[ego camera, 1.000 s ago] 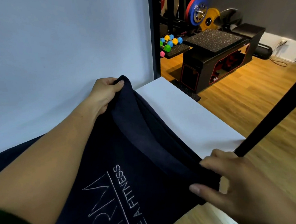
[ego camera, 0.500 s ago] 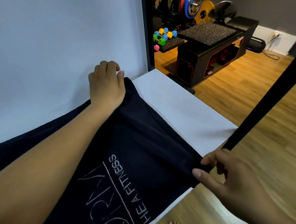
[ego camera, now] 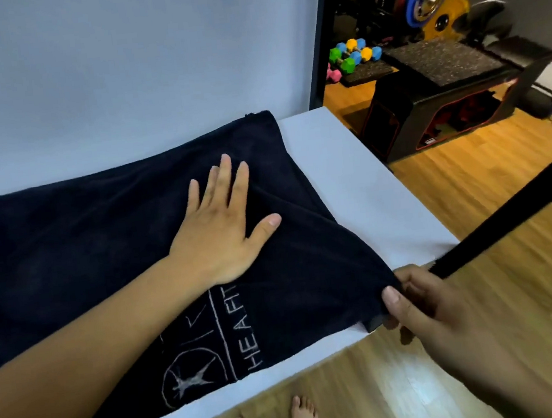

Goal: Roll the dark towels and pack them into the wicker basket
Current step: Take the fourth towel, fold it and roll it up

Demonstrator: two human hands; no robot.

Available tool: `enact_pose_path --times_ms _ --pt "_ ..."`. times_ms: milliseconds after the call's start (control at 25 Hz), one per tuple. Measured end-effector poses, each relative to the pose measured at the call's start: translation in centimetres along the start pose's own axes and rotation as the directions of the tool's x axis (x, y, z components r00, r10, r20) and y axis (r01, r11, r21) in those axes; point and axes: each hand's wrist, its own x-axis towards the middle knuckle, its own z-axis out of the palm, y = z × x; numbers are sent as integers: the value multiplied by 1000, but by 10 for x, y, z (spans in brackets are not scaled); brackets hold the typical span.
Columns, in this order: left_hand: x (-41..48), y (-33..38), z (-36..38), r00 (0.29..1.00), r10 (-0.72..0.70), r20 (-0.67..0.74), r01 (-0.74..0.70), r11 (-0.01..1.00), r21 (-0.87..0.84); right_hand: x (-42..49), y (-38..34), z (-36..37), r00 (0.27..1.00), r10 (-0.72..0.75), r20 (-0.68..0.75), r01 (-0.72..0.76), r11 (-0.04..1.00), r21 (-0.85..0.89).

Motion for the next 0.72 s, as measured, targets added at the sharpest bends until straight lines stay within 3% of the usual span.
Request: enact_pose_path --times_ms 40,120,200,360,440,520,560,640,720 --pt "-6 5 -4 999 -22 -26 24 998 50 0 -2 -1 1000 10 12 -11 995 99" --pt "-27 26 -8 999 -32 -39 36 994 99 1 -4 -3 993 9 -120 22 965 260" --pt "-49 52 0 1000 -11 9 10 1000 27 5 -2 -2 967 14 -255 47 972 231" --pt "-59 70 14 998 -41 37 40 999 27 14 -1 1 976 91 -197 -50 978 204" --pt "-55 79 17 998 -45 34 44 999 14 24 -13 -2 972 -112 -208 86 988 -131" --pt "-58 97 22 999 -34 -33 34 999 4 47 -39 2 882 -449 -140 336 810 -481" --pt "-61 107 23 998 -23 -55 23 1000 -7 64 -49 8 856 -515 -37 423 741 -521" --pt "-70 123 27 998 17 -60 -18 1000 -25 112 -61 26 897 -391 207 440 734 -518" --pt "-76 134 31 998 35 -55 -36 999 -1 175 -69 44 957 -119 266 270 704 -657"
